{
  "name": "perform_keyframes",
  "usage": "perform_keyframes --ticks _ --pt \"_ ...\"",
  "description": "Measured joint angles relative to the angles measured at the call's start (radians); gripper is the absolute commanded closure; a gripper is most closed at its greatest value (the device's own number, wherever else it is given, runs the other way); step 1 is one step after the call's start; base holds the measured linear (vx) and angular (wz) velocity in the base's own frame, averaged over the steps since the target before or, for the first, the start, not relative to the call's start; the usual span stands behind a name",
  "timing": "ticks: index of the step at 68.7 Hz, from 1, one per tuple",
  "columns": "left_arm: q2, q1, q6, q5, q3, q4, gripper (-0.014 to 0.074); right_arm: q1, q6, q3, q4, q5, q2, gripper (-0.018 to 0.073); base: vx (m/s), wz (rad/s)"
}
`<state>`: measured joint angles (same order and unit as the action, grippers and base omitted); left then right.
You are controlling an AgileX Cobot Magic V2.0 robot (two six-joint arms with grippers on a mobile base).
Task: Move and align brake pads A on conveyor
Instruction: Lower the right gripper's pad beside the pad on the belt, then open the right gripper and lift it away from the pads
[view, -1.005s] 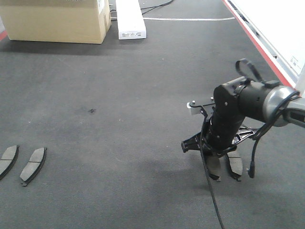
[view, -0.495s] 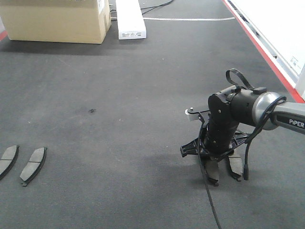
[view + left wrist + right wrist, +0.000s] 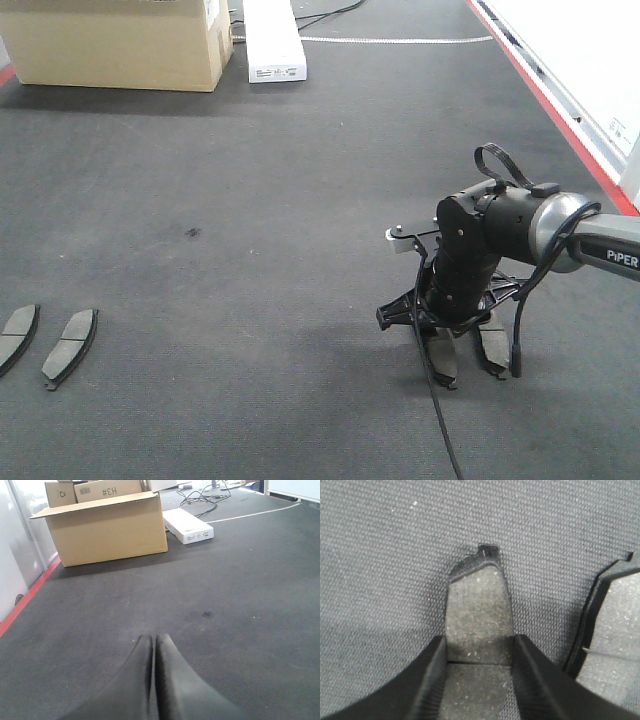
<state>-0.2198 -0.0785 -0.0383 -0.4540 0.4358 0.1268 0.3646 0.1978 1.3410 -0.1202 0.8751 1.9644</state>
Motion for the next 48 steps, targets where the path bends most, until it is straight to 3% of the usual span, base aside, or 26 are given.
perform_keyframes --ticks 10,26,39,48 --pt "0.0 0.0 0.0 0.0 0.0 0.0 0.0602 0.0 -0.001 0.004 0.0 -0.003 0.0 -0.0069 0.0 0.0" --pt "0.0 0.0 0.0 0.0 0.0 0.0 0.0602 0.0 -0.001 0.004 0.0 -0.006 -0.037 -0.0059 0.0 0.0" --pt "0.0 0.0 0.0 0.0 0.0 0.0 0.0602 0.0 0.0 0.004 -0.007 -0.04 -0.128 0.0031 0.0 0.0" --pt "0.0 0.0 0.0 0.0 0.0 0.0 0.0602 0.0 0.023 0.003 -0.045 -0.064 -0.216 0.0219 0.0 0.0"
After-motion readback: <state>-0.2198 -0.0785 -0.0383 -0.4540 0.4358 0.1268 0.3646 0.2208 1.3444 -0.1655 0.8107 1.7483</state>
